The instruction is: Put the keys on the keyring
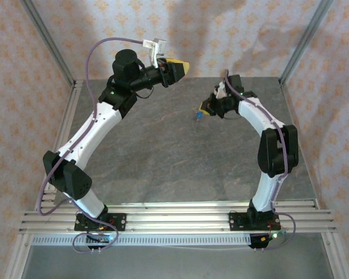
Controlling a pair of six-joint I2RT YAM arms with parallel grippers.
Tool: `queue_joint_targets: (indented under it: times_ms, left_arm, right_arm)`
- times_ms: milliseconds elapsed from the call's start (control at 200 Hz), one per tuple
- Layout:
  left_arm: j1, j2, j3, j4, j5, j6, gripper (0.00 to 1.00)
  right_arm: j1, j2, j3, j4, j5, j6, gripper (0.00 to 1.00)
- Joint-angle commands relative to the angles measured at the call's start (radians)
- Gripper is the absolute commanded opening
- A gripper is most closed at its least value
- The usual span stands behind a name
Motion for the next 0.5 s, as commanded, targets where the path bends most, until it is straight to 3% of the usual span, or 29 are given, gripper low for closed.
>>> queue_joint_targets:
  times_ms: [0, 495]
  left_arm:
    - [0.005, -0.045, -0.01, 0.0, -0.014, -0.002, 0.42]
    - [-0.009, -0.049, -0.031, -0.013, -0.023, 0.004, 0.42]
  right_arm:
    - [0.0, -0.053, -0.104, 0.065, 0.017, -0.022, 0.0]
    - [0.002, -0.163, -0.453, 0.273, -0.005, 0.038, 0.0]
